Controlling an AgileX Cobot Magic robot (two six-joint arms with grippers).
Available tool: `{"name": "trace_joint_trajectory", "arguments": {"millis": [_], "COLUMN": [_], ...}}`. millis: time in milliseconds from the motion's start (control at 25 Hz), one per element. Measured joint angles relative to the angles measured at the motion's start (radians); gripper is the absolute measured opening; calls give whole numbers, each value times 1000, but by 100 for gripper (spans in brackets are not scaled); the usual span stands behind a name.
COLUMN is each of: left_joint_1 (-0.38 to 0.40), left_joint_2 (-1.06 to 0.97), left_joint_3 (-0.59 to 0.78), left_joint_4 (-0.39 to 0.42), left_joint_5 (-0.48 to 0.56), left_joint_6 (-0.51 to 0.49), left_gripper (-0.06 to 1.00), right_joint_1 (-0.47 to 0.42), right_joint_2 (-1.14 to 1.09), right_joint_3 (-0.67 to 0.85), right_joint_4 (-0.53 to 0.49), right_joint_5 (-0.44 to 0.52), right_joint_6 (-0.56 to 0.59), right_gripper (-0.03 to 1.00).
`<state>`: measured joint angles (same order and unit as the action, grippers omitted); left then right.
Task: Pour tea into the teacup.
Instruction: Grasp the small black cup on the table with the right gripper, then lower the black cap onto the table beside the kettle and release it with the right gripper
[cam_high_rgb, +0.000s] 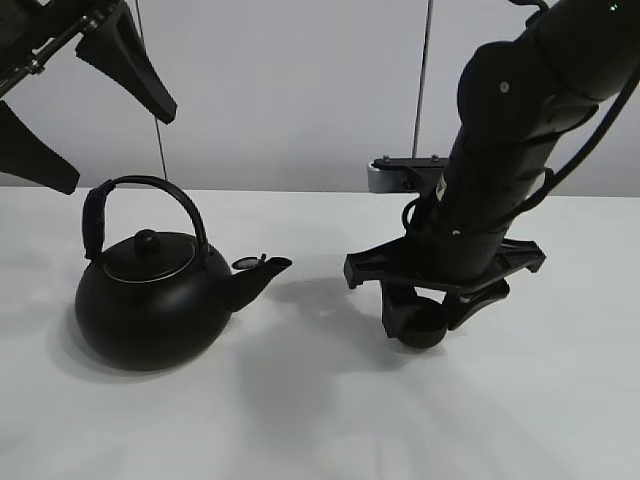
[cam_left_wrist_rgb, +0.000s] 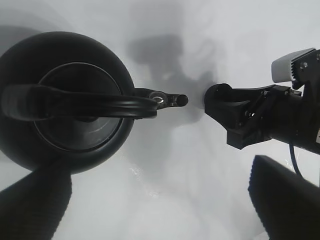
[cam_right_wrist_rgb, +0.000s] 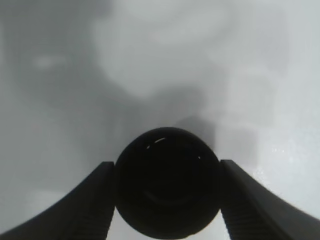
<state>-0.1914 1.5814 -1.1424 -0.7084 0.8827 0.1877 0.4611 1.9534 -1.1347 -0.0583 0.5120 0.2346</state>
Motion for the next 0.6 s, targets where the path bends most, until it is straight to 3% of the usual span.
{"name": "trace_joint_trajectory", "arguments": {"millis": [360,600], "left_joint_1": [0,0], "left_joint_2": [0,0], "left_joint_3": [0,0], "left_joint_4": [0,0], "left_joint_5": [0,0], "left_joint_6": [0,0], "left_gripper": [69,69], "right_joint_1": [108,125], "right_joint_2": [45,108], "right_joint_3": [-233,-260], "right_joint_4": [17,23], "right_joint_5": [141,158], "right_joint_6": [0,0], "right_gripper": [40,40]}}
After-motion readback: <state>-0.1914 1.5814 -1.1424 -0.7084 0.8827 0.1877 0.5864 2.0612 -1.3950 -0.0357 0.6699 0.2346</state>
